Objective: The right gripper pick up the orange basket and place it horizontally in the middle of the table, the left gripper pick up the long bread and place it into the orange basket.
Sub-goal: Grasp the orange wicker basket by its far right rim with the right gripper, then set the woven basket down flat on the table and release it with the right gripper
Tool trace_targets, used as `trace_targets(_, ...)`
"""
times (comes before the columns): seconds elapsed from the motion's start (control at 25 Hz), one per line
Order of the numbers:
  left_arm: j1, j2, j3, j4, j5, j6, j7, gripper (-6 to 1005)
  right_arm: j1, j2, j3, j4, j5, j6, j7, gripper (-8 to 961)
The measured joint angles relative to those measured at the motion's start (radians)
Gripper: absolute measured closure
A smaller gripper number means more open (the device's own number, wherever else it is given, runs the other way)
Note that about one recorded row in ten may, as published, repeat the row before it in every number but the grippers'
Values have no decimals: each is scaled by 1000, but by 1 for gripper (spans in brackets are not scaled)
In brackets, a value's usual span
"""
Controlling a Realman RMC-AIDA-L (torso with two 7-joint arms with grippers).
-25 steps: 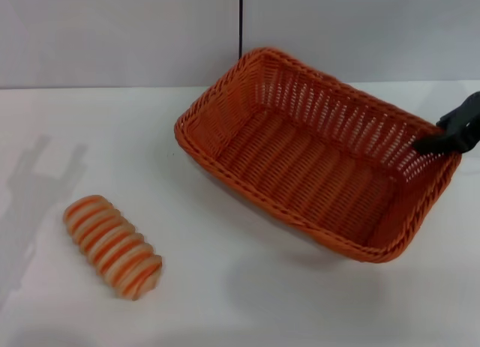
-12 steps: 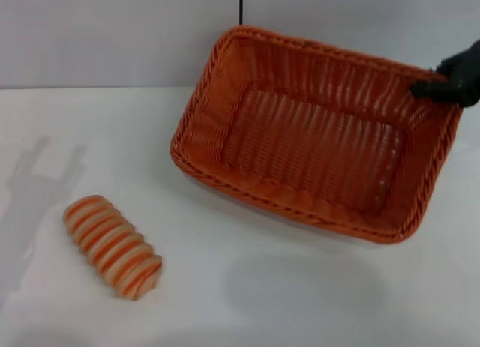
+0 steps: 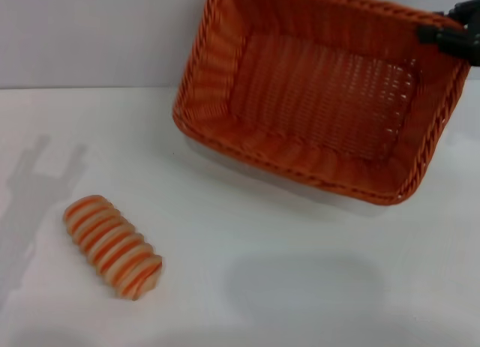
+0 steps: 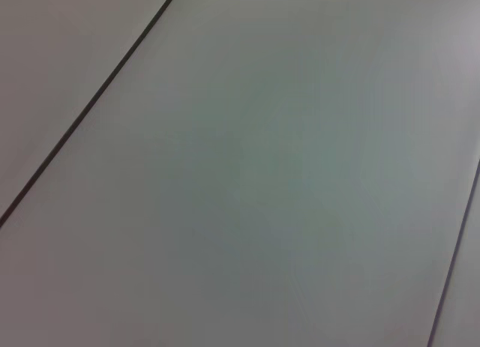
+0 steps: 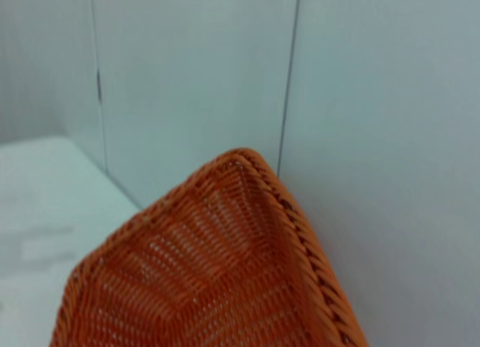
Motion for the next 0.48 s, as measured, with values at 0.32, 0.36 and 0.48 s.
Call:
trace_targets(0.32,-8,0,-2,0,0,0,-3,204,-19,-6,33,6,73,68,-33,789)
trace_targets(0.36,-10,0,-1,0,0,-1,-3,204,-19,-6,41,8,80,87,-38,789)
trace_targets(0.48,-11,0,0,0,0,-3,-3,204,-17,-7,61,18,94,142,-44,789)
